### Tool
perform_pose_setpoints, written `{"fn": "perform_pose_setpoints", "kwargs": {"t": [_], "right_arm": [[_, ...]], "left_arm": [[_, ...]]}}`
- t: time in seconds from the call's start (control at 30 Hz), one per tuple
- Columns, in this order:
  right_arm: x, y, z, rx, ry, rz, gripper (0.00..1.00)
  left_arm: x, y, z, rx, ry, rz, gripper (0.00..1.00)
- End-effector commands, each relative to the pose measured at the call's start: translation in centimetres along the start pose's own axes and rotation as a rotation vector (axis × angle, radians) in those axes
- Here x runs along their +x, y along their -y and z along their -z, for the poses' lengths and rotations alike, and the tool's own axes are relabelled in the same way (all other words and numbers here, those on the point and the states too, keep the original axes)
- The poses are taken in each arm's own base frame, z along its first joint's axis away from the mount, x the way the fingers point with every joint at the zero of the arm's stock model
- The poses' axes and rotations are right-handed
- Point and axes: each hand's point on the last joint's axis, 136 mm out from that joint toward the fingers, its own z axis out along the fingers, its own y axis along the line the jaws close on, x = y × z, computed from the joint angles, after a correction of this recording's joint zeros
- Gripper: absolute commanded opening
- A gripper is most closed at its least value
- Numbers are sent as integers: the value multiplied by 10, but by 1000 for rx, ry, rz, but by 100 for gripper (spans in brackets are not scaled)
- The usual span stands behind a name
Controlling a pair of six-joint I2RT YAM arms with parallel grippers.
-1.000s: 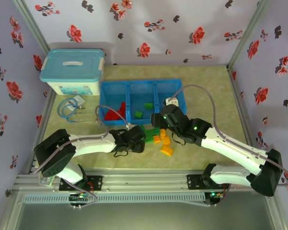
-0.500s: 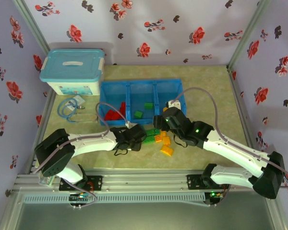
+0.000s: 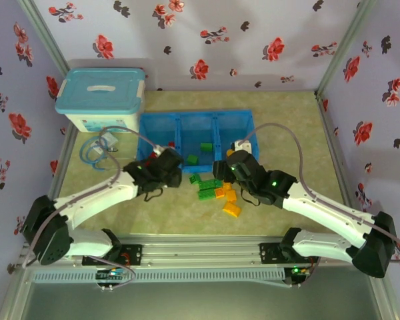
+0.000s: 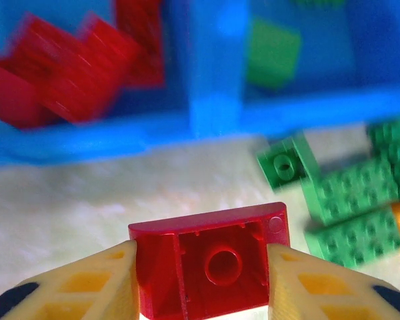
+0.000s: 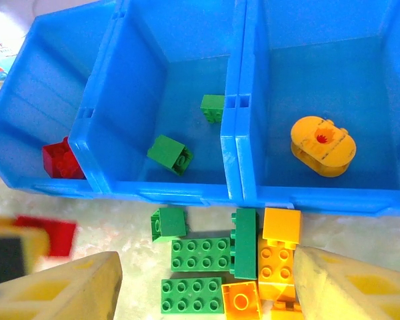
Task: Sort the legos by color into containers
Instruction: Place the lego in the container, then pick up the lego from the bottom-center of the table.
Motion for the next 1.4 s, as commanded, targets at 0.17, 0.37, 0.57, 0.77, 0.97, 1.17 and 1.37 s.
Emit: {"fn": "perform_pose_setpoints", "kwargs": {"t": [0.17,0.37,0.57,0.77,0.97,1.17,1.37], "right_arm": [[11,-5,-4,-48,-22,-59,68],[20,-3,-6,-28,-60,-38,73],[36,5,-5,11,-108,3,79],[58,15,-12,42,-174,21,80],[80,26,-25,101,-248,53,81],[94,50,-37,214,-255,12,74],[114,65,-43,278,-333,25,73]], "left_arm": [[-63,-58,-7,-89,54,53,39],[-85,-70,-33,-89,53,91,75],[-123,-56,11,-10,185,77,83],[-135,-54,70,61,322,104,83],[-107,-57,84,97,327,145,83],[-57,-59,69,111,257,162,82],[-11,-65,54,110,184,186,81]]}}
